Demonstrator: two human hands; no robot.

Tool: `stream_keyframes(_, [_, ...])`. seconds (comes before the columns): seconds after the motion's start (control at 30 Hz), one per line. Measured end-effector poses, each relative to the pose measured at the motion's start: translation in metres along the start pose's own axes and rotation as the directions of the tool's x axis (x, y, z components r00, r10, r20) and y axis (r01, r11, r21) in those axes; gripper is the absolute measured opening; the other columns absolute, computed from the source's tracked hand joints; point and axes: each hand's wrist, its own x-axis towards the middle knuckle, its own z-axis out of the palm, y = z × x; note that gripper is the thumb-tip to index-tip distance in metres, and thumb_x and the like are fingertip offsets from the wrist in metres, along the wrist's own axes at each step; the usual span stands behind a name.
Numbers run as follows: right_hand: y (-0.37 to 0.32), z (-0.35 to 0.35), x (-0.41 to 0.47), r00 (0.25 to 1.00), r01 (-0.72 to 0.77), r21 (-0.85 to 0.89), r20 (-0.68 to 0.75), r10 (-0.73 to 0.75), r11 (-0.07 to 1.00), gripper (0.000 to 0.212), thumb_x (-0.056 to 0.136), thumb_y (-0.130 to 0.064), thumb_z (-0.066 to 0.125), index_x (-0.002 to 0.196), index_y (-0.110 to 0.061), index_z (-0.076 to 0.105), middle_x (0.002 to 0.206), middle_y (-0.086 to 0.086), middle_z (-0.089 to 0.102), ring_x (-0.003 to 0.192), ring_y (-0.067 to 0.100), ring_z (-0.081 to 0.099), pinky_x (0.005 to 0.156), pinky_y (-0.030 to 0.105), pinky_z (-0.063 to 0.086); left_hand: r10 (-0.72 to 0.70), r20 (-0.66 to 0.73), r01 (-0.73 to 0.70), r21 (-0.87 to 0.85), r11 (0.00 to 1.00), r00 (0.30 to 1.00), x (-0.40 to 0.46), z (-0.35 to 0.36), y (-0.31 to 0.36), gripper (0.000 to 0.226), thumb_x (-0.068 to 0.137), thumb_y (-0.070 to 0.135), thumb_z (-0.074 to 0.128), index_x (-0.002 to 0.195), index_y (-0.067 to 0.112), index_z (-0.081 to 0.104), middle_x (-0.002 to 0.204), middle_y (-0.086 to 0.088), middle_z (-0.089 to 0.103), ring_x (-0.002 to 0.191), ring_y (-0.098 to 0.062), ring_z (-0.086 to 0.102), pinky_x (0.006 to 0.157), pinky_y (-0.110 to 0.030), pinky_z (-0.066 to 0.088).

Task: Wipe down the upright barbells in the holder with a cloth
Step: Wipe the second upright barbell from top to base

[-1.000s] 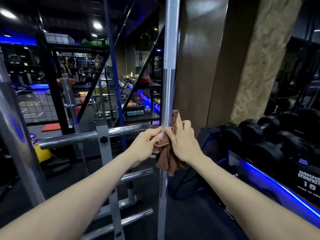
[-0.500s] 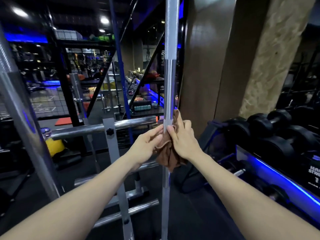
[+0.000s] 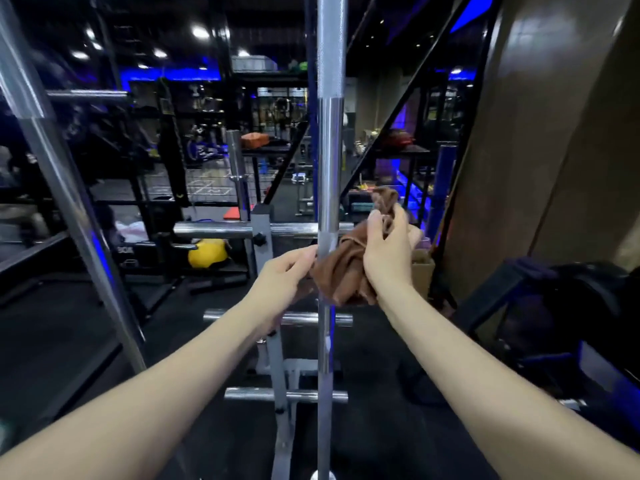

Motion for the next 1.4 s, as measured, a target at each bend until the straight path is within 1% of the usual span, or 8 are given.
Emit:
stream_keyframes(0.17, [0.016,0.017,-0.034,0.951,0.231,-0.087,0.230,-0.206,0.969,0.091,0.091,-0.044,0.055,0.150,-0.029,-0.012,0.154,0.001,-0.009,0.142,0.024,0.007,0.109,0.031,0.016,-0.013,-0.043,0.017,0.102,0.995,0.999,-0.013,0.010,-0.002,0.038,0.101,0.027,0.040,0.132,0.009,0.053,0.066,0.003,0.064,0.057,0.000,0.054,0.061,-0.015,0.047])
stream_keyframes(0.23, [0.028,0.011,-0.037,0.913,0.335,-0.147,0.293,-0.283,0.931,0.096,0.089,-0.048,0.058,0.143,-0.038,-0.021,0.153,-0.001,-0.013,0.143,0.024,0.006,0.111,0.039,0.020,-0.019,-0.076,0.029,0.135,0.990,0.997,-0.013,0.012,-0.002,0.038,0.100,0.027,0.044,0.137,0.019,0.051,0.082,-0.016,0.068,0.055,0.001,0.056,0.059,-0.016,0.048])
stream_keyframes(0.4, [0.026,0.011,-0.018,0.882,0.433,-0.170,0.281,-0.378,0.885,0.064,0.090,-0.044,0.056,0.145,-0.030,0.027,0.139,0.003,0.020,0.120,0.028,0.045,0.096,0.038,0.043,-0.042,-0.114,0.056,0.125,0.991,0.993,-0.012,0.009,-0.002,0.037,0.099,0.029,0.044,0.133,0.019,0.055,0.133,-0.012,0.056,0.125,-0.026,0.052,0.108,-0.043,0.039])
stream_keyframes(0.57, [0.009,0.011,-0.011,0.887,0.454,-0.115,0.156,-0.435,0.884,0.033,0.091,-0.040,0.056,0.119,-0.025,0.048,0.128,0.004,0.031,0.103,0.030,0.054,0.086,0.047,0.050,-0.035,-0.067,0.045,0.156,0.987,0.997,-0.012,0.011,0.004,0.032,0.100,0.036,0.042,0.125,0.032,0.061,0.119,0.011,0.066,0.115,-0.005,0.057,0.104,-0.029,0.038])
stream_keyframes(0.7, [-0.024,0.015,0.002,0.887,0.458,-0.166,0.018,-0.462,0.873,0.041,0.090,-0.048,0.053,0.123,-0.023,0.047,0.131,0.007,0.029,0.107,0.033,0.051,0.082,0.039,0.047,-0.048,-0.084,0.059,0.131,0.990,0.995,-0.008,0.008,-0.009,0.031,0.096,0.044,0.042,0.114,0.037,0.066,0.104,-0.006,0.064,0.102,-0.015,0.046,0.093,-0.036,0.033])
stream_keyframes(1.0, [0.022,0.021,-0.018,0.925,0.373,-0.392,0.226,-0.305,0.841,0.038,0.092,-0.052,0.044,0.111,-0.018,0.046,0.121,0.005,0.032,0.105,0.033,0.050,0.071,0.032,0.035,-0.083,-0.042,0.079,-0.079,0.994,0.996,-0.010,0.008,0.001,0.028,0.100,0.020,0.044,0.117,0.015,0.066,0.090,0.000,0.072,0.077,-0.008,0.064,0.070,-0.023,0.054])
stream_keyframes(1.23, [-0.022,0.025,0.010,0.877,0.473,-0.292,0.072,-0.474,0.831,0.042,0.090,-0.052,0.043,0.108,-0.015,0.048,0.120,0.008,0.034,0.096,0.030,0.053,0.069,0.030,0.038,-0.203,-0.062,0.168,-0.362,0.917,0.977,-0.010,0.000,-0.001,0.032,0.098,0.018,0.035,0.107,0.014,0.066,0.111,0.002,0.071,0.110,-0.009,0.060,0.108,-0.042,0.038])
stream_keyframes(1.4, [0.059,0.030,-0.036,0.923,0.364,-0.386,0.272,-0.273,0.847,0.044,0.087,-0.057,0.036,0.108,-0.020,0.045,0.117,0.000,0.029,0.102,0.030,0.054,0.071,0.034,0.045,-0.185,-0.089,0.166,-0.189,0.968,0.979,-0.007,0.008,0.006,0.035,0.101,0.034,0.038,0.101,0.021,0.071,0.099,0.003,0.074,0.090,-0.007,0.067,0.095,-0.035,0.042])
